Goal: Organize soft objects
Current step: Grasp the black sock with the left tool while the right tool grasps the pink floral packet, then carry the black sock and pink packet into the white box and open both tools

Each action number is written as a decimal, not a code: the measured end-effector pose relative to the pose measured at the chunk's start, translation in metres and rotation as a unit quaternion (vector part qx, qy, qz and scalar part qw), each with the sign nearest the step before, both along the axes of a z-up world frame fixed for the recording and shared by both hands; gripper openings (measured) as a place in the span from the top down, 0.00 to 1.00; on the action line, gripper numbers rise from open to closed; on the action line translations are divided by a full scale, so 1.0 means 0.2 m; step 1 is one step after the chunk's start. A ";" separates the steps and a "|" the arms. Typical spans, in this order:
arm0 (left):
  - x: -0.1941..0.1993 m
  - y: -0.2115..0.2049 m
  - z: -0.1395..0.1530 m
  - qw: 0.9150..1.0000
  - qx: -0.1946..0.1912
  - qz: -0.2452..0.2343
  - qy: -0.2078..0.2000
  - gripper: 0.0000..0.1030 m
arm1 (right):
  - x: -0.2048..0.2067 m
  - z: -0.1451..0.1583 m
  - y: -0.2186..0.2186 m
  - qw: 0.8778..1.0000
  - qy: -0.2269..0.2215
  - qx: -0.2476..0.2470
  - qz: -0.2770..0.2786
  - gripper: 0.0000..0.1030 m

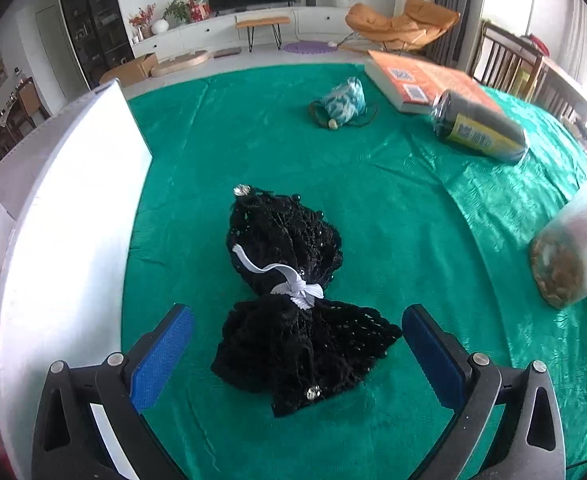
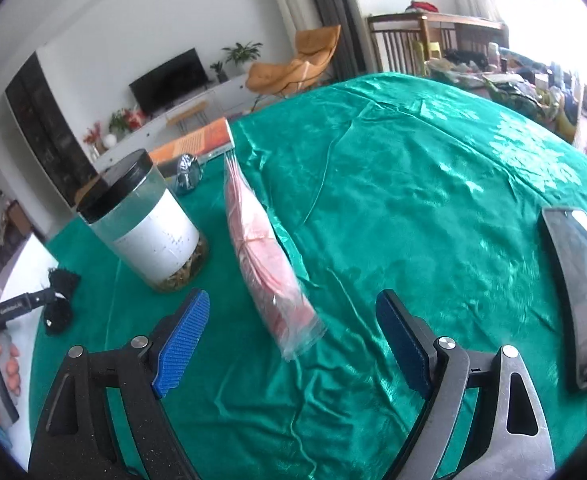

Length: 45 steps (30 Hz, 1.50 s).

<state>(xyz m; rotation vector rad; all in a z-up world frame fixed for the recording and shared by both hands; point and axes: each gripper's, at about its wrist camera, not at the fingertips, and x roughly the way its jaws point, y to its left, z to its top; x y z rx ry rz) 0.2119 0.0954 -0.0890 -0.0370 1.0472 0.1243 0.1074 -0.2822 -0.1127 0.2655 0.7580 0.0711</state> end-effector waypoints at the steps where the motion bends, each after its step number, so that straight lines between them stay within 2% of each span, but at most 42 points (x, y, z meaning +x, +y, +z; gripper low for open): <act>1: 0.02 -0.01 -0.03 1.000 0.004 -0.006 0.008 0.00 | 0.06 0.01 0.01 1.000 0.009 -0.014 0.020 0.15; 5: 0.07 -0.02 -0.09 0.999 0.018 -0.013 0.022 0.00 | 0.35 0.00 0.13 0.990 0.054 -0.065 0.116 0.18; 6: 0.08 -0.01 -0.09 1.000 0.015 -0.014 0.023 0.01 | 0.41 -0.02 0.17 0.985 0.065 -0.089 0.135 0.23; 7: 0.08 0.00 -0.09 1.000 0.006 -0.013 0.016 0.05 | 0.46 -0.05 0.21 0.980 0.072 -0.109 0.150 0.32; 8: 0.07 0.01 -0.08 1.000 -0.010 -0.017 0.009 0.21 | 0.49 -0.08 0.24 0.976 0.085 -0.115 0.166 0.67; 9: 0.07 0.02 -0.07 1.000 -0.015 -0.016 -0.001 0.43 | 0.53 -0.12 0.25 0.972 0.106 -0.113 0.175 0.69; 10: 0.06 0.02 -0.05 1.000 -0.006 -0.013 -0.006 0.55 | 0.54 -0.12 0.23 0.974 0.105 -0.103 0.170 0.70; 12: 0.05 0.03 -0.04 1.000 -0.020 -0.021 -0.010 0.64 | 0.53 -0.07 0.18 0.981 0.088 -0.081 0.150 0.70; 14: 0.02 0.02 0.01 0.998 -0.049 -0.028 -0.022 0.67 | 0.49 0.01 0.11 0.988 0.069 -0.044 0.129 0.70; 17: -0.10 0.01 0.15 0.991 -0.118 -0.037 -0.054 0.67 | 0.41 0.17 0.07 0.992 0.039 -0.036 0.117 0.70; 20: -0.30 0.01 0.32 0.978 -0.180 -0.047 -0.092 0.67 | 0.29 0.35 0.12 0.990 0.009 -0.043 0.134 0.70; 22: -0.44 0.06 0.43 0.971 -0.204 -0.049 -0.116 0.67 | 0.20 0.48 0.19 0.987 -0.008 -0.042 0.154 0.70; 25: -0.68 0.21 0.59 0.963 -0.221 -0.035 -0.148 0.67 | 0.08 0.60 0.37 0.979 -0.018 -0.025 0.200 0.70; 27: -0.85 0.34 0.69 0.963 -0.210 -0.018 -0.168 0.67 | 0.02 0.66 0.52 0.971 -0.020 0.003 0.239 0.70; 29: -1.00 0.50 0.77 0.967 -0.179 0.006 -0.182 0.67 | -0.05 0.71 0.72 0.959 -0.020 0.037 0.281 0.70; 32: -1.20 0.76 0.82 0.974 -0.108 0.060 -0.188 0.66 | -0.17 0.78 1.06 0.931 -0.021 0.091 0.354 0.70; 34: -1.31 0.93 0.82 0.975 -0.076 0.103 -0.181 0.62 | -0.25 0.80 1.30 0.909 -0.019 0.118 0.400 0.70; 35: -1.35 1.00 0.80 0.974 -0.064 0.124 -0.176 0.50 | -0.29 0.81 1.42 0.898 -0.017 0.128 0.421 0.70; 36: -1.39 1.06 0.78 0.974 -0.054 0.141 -0.171 0.29 | -0.33 0.81 1.53 0.888 -0.013 0.135 0.440 0.69; 37: -1.42 1.11 0.76 0.972 -0.046 0.159 -0.168 0.18 | -0.36 0.80 1.65 0.879 -0.009 0.140 0.456 0.68; 38: -1.45 1.14 0.73 0.969 -0.041 0.174 -0.171 0.07 | -0.38 0.78 1.75 0.870 -0.003 0.147 0.470 0.62; 39: -1.48 1.15 0.70 0.966 -0.040 0.186 -0.177 0.07 | -0.39 0.75 1.83 0.863 0.005 0.154 0.481 0.43; 40: -1.49 1.16 0.68 0.965 -0.041 0.191 -0.177 0.07 | -0.39 0.71 1.90 0.854 0.019 0.165 0.494 0.29; 41: -1.49 1.16 0.67 0.965 -0.043 0.192 -0.176 0.07 | -0.39 0.67 1.93 0.849 0.033 0.173 0.498 0.25; 43: -1.46 1.12 0.64 0.964 -0.049 0.187 -0.182 0.07 | -0.39 0.60 1.92 0.853 0.038 0.174 0.491 0.25; 44: -1.45 1.08 0.62 0.964 -0.054 0.181 -0.186 0.07 | -0.38 0.57 1.89 0.857 0.033 0.166 0.486 0.26; 45: -1.43 1.05 0.61 0.965 -0.063 0.172 -0.190 0.07 | -0.37 0.54 1.83 0.867 0.023 0.151 0.475 0.26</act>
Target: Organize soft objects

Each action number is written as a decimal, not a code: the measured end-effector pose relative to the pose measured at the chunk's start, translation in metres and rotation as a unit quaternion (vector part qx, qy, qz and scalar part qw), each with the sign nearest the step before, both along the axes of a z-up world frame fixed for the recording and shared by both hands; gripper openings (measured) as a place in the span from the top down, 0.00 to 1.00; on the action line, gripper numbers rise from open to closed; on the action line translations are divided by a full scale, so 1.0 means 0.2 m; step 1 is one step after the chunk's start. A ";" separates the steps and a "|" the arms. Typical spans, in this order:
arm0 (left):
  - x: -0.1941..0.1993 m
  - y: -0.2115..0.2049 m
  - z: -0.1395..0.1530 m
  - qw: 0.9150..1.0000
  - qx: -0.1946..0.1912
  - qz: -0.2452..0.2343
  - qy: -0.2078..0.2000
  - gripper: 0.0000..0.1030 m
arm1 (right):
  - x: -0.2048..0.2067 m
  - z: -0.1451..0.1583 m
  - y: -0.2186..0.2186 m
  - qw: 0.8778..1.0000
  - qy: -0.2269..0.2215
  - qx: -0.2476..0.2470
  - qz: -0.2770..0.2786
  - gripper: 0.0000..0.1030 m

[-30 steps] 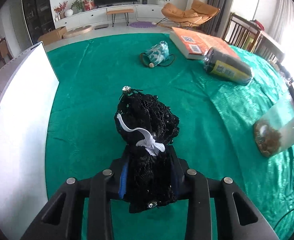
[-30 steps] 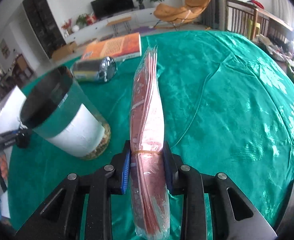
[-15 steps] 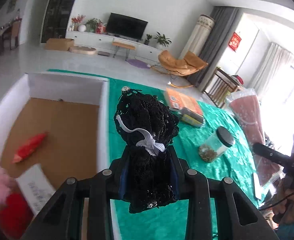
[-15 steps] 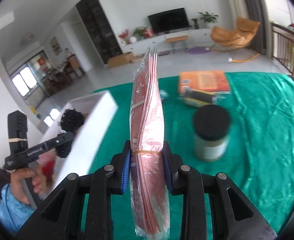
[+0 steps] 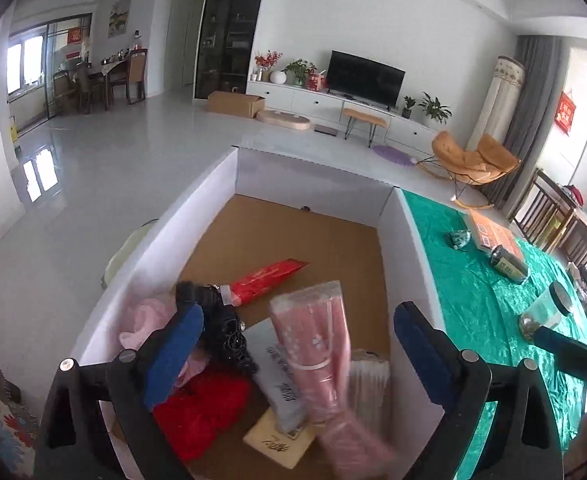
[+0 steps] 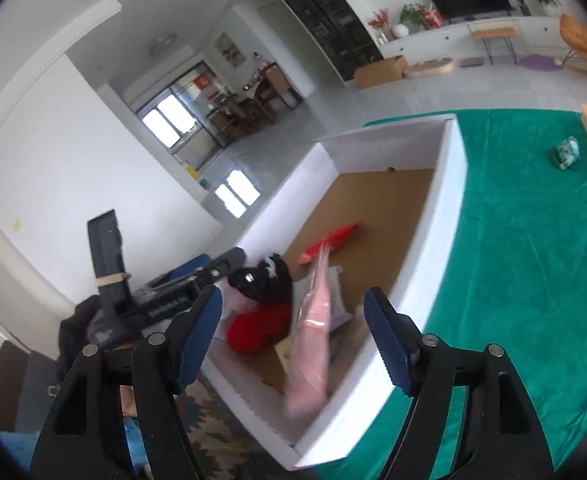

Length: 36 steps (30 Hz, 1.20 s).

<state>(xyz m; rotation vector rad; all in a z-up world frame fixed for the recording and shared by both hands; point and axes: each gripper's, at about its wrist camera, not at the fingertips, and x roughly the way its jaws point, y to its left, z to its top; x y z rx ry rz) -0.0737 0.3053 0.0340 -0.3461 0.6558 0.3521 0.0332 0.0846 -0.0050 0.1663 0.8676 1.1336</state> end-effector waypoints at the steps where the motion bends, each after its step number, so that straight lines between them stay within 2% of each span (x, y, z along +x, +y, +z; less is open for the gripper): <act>1: 0.01 -0.04 0.00 1.000 -0.006 -0.013 -0.006 0.07 | 0.00 -0.03 -0.06 1.000 -0.018 -0.013 -0.018 0.26; 4: 0.10 -0.21 0.01 0.998 -0.018 -0.062 -0.022 0.07 | 0.06 -0.20 -0.35 0.991 -0.064 -0.072 -0.096 0.26; 7: 0.19 -0.42 0.03 0.992 -0.030 -0.116 -0.032 0.07 | 0.13 -0.40 -0.74 0.973 -0.052 -0.116 -0.191 0.26; 9: 0.24 -0.58 0.03 0.987 -0.034 -0.153 -0.033 0.07 | 0.20 -0.49 -1.03 0.955 -0.032 -0.131 -0.264 0.26; 12: 0.32 -0.81 0.01 0.977 -0.037 -0.207 -0.026 0.07 | 0.32 -0.52 -1.45 0.918 -0.015 -0.146 -0.369 0.25; 14: 0.37 -0.94 -0.02 0.971 -0.038 -0.237 -0.014 0.07 | 0.44 -0.50 -1.63 0.896 -0.011 -0.155 -0.416 0.25; 15: 0.39 -1.00 -0.03 0.968 -0.038 -0.248 -0.008 0.07 | 0.52 -0.50 -1.68 0.891 -0.004 -0.163 -0.423 0.25; 19: 0.43 -1.14 -0.07 0.962 -0.037 -0.271 0.010 0.07 | 0.80 -0.59 -1.76 0.884 0.010 -0.195 -0.424 0.25; 21: 0.44 -1.16 -0.09 0.962 -0.028 -0.270 0.018 0.07 | 0.87 -0.68 -1.75 0.888 0.021 -0.198 -0.415 0.25; 22: 0.45 -1.16 -0.10 0.963 -0.022 -0.267 0.023 0.07 | 0.89 -0.69 -1.72 0.888 0.002 -0.200 -0.414 0.25; 24: 0.46 -1.14 -0.13 0.966 -0.020 -0.258 0.033 0.07 | 0.90 -0.69 -1.63 0.907 -0.020 -0.187 -0.377 0.28; 26: 0.47 -1.12 -0.16 0.968 -0.028 -0.246 0.037 0.07 | 0.87 -0.69 -1.52 0.917 -0.050 -0.201 -0.342 0.26; 28: 0.49 -1.11 -0.18 0.969 -0.038 -0.240 0.039 0.07 | 0.83 -0.69 -1.43 0.935 -0.069 -0.199 -0.287 0.27; 29: 0.51 -1.12 -0.20 0.970 -0.038 -0.238 0.043 0.07 | 0.80 -0.68 -1.38 0.940 -0.078 -0.203 -0.264 0.28; 31: 0.55 -1.12 -0.25 0.970 -0.032 -0.233 0.064 0.07 | 0.73 -0.69 -1.32 0.938 -0.100 -0.227 -0.244 0.28; 34: 0.65 -1.17 -0.37 0.969 -0.027 -0.227 0.096 0.07 | 0.63 -0.70 -1.34 0.933 -0.079 -0.236 -0.260 0.28; 36: 0.71 -1.21 -0.45 0.969 -0.017 -0.223 0.110 0.07 | 0.54 -0.70 -1.39 0.926 -0.066 -0.243 -0.282 0.28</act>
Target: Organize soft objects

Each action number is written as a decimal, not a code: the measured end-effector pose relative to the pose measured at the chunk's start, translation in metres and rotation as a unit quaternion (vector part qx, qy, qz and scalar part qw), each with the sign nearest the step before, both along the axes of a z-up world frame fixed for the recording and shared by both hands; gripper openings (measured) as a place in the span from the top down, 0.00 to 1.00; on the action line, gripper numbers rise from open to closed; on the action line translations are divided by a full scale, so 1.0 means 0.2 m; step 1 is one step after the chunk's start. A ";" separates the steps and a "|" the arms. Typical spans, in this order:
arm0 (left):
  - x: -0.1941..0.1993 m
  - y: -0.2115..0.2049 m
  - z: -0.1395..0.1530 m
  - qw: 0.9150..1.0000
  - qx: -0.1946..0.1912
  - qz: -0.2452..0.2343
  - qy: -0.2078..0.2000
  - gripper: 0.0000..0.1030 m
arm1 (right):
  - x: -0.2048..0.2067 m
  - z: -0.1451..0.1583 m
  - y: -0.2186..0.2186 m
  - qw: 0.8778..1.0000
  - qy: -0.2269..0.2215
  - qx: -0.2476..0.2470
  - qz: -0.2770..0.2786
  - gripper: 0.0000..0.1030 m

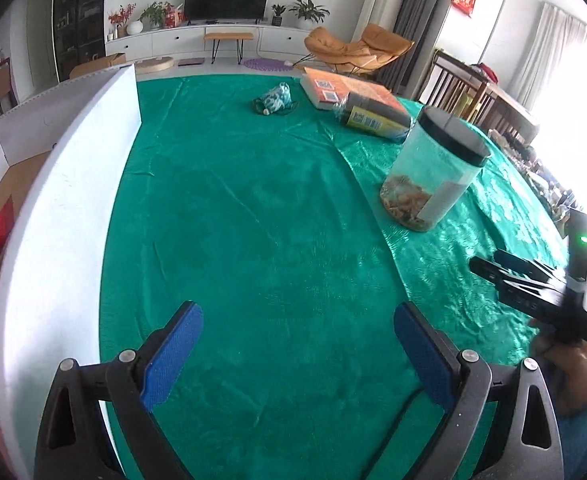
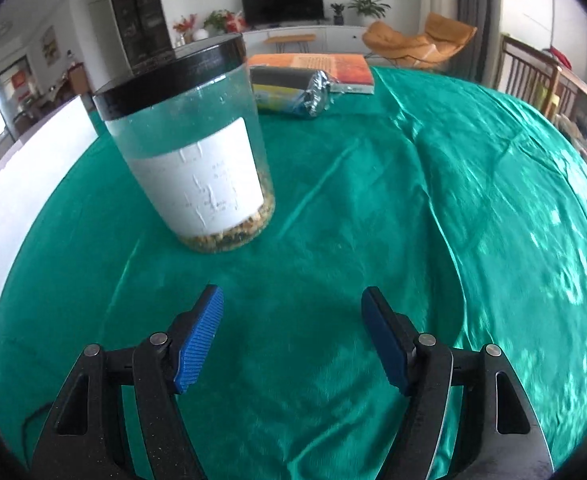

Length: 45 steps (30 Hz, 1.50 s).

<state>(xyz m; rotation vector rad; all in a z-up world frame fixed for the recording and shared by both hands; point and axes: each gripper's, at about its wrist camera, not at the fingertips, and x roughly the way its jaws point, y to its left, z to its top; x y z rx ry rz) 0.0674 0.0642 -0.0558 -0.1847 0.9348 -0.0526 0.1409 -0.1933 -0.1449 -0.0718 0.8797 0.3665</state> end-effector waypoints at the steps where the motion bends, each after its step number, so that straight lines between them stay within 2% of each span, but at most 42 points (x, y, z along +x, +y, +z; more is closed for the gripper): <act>1: 0.02 -0.02 -0.04 1.000 0.009 0.001 0.002 0.07 | -0.05 0.00 -0.02 1.000 0.000 -0.003 -0.013 0.27; 5: 0.13 -0.09 -0.16 0.999 0.047 0.005 0.012 0.07 | -0.19 -0.03 -0.09 0.998 0.002 -0.013 -0.055 0.27; 10: 0.20 -0.11 -0.24 0.996 0.085 0.004 0.021 0.07 | -0.17 -0.04 -0.11 0.998 0.001 -0.022 -0.063 0.24; 13: 0.22 -0.11 -0.26 0.996 0.086 0.004 0.019 0.07 | -0.17 -0.04 -0.06 0.997 -0.004 -0.041 -0.058 0.20; 18: 0.23 -0.10 -0.28 0.996 0.088 0.007 0.007 0.00 | -0.18 -0.03 -0.06 0.998 -0.002 -0.039 -0.057 0.18; 26: 0.26 -0.07 -0.28 0.996 0.086 -0.006 0.005 0.00 | -0.17 -0.03 -0.05 0.998 0.002 -0.036 -0.050 0.12; 29: 0.26 -0.07 -0.29 0.996 0.085 -0.008 0.004 0.00 | -0.14 -0.02 -0.06 0.999 0.016 -0.037 -0.005 0.14; 31: 0.27 -0.07 -0.29 0.996 0.085 -0.007 0.004 0.00 | -0.06 0.03 -0.14 0.999 0.016 -0.027 0.015 0.15; 33: 0.27 -0.07 -0.29 0.996 0.085 -0.008 0.004 0.00 | 0.06 0.15 -0.27 0.999 -0.020 -0.032 -0.012 0.14; 35: 0.27 -0.07 -0.29 0.996 0.085 -0.008 0.004 0.00 | 0.24 0.26 -0.35 0.998 -0.044 -0.034 -0.018 0.14; 37: 0.27 -0.07 -0.29 0.996 0.085 -0.007 0.004 0.00 | 0.44 0.36 -0.36 0.998 -0.054 -0.041 0.006 0.14; 41: 0.27 -0.07 -0.29 0.996 0.085 -0.007 0.004 0.00 | 0.78 0.44 -0.17 0.992 -0.056 -0.043 0.103 0.13; 45: 0.27 -0.07 -0.29 0.996 0.084 -0.007 0.003 0.00 | 1.02 0.37 0.13 0.982 -0.036 -0.045 0.177 0.14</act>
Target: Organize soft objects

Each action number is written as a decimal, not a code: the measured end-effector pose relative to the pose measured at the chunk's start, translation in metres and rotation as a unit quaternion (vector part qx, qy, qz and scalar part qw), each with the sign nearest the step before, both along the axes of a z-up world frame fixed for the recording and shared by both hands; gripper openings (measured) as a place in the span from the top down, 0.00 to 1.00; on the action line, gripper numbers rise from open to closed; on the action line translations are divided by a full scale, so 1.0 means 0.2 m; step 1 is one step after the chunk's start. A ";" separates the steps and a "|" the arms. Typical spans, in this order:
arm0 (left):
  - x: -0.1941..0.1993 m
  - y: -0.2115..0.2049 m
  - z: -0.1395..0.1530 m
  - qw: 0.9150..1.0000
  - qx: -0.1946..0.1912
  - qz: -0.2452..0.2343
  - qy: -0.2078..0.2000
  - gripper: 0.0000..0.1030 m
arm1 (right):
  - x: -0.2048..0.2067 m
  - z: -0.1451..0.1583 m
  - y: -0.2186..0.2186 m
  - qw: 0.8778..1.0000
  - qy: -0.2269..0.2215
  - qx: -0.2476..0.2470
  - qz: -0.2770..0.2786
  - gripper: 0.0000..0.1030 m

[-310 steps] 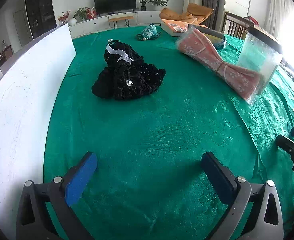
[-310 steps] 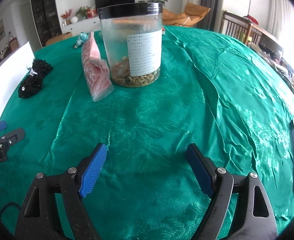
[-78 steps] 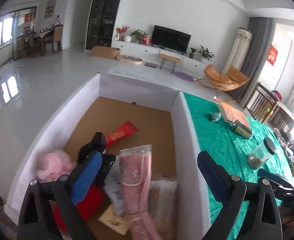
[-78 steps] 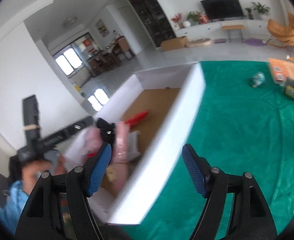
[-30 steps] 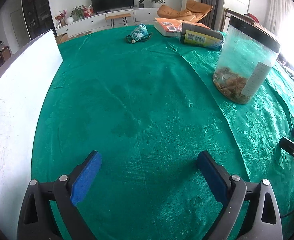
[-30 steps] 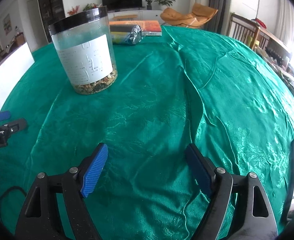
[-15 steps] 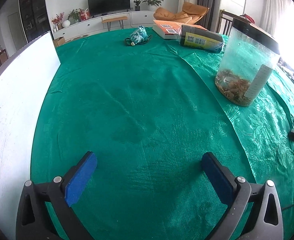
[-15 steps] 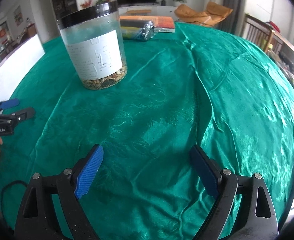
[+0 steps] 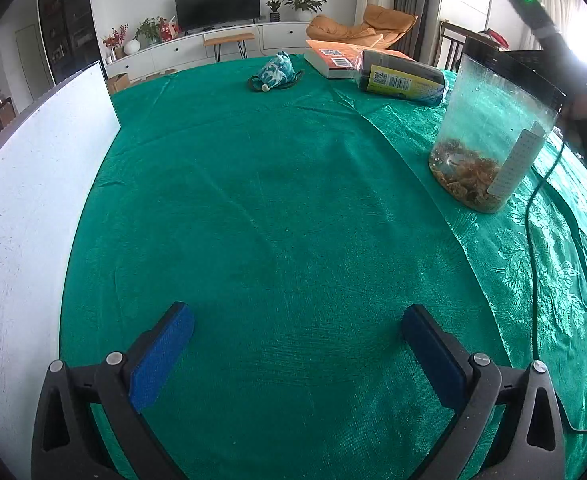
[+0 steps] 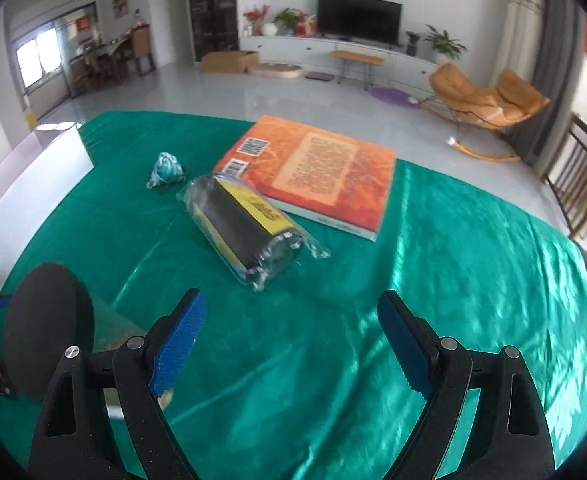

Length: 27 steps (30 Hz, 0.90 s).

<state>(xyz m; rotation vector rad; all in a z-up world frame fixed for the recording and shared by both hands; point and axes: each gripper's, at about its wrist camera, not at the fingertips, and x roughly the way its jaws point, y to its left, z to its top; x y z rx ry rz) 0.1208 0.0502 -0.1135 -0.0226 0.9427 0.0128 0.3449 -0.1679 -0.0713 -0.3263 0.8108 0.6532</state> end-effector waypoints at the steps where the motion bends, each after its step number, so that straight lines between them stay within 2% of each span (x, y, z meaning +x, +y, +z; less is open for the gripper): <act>1: 0.00 0.00 0.00 1.000 0.000 0.000 0.000 0.00 | 0.04 -0.03 0.08 1.000 0.001 -0.009 0.018 0.14; 5: 0.00 0.00 0.00 1.000 -0.001 0.000 0.000 0.00 | 0.15 -0.17 0.33 0.996 0.005 -0.044 0.078 0.13; 7: 0.00 -0.01 0.00 1.000 -0.001 0.000 0.000 0.00 | 0.19 -0.24 0.40 0.994 -0.005 -0.079 0.078 0.14; 9: 0.00 0.00 0.00 1.000 -0.001 0.000 0.000 0.00 | 0.21 -0.26 0.40 0.994 -0.007 -0.089 0.056 0.27; 11: 0.00 0.00 0.00 1.000 -0.001 0.000 0.000 0.00 | 0.21 -0.24 0.33 0.997 0.016 -0.063 0.028 0.30; 13: 0.00 0.00 0.00 1.000 -0.001 0.000 0.000 0.00 | 0.16 -0.22 0.23 0.998 0.030 -0.061 -0.013 0.30; 14: 0.00 0.00 0.00 1.000 -0.001 0.000 0.000 0.00 | 0.14 -0.21 0.15 0.996 0.054 -0.052 -0.040 0.30; 16: 0.00 0.00 0.00 1.000 -0.001 0.000 0.000 0.00 | 0.08 -0.20 -0.03 0.986 0.117 -0.029 -0.113 0.30; 19: 0.00 0.00 0.00 1.000 -0.001 0.000 0.000 0.00 | -0.11 -0.17 -0.31 0.952 0.210 0.024 -0.222 0.30; 21: 0.00 0.00 -0.01 1.000 -0.001 0.000 0.000 0.00 | -0.29 -0.17 -0.41 0.934 0.240 0.061 -0.259 0.28; 23: 0.00 0.00 -0.01 1.000 -0.001 0.000 0.000 0.00 | -0.46 -0.19 -0.43 0.925 0.243 0.090 -0.278 0.26; 24: 0.00 0.00 -0.01 1.000 -0.001 0.000 0.000 0.00 | -0.55 -0.20 -0.43 0.925 0.232 0.104 -0.282 0.25; 26: 0.00 0.00 -0.01 1.000 -0.001 0.000 0.000 0.00 | -0.70 -0.22 -0.40 0.935 0.177 0.120 -0.281 0.23; 27: 0.00 0.00 -0.01 1.000 -0.001 0.000 0.000 0.00 | -0.77 -0.22 -0.38 0.943 0.138 0.113 -0.280 0.23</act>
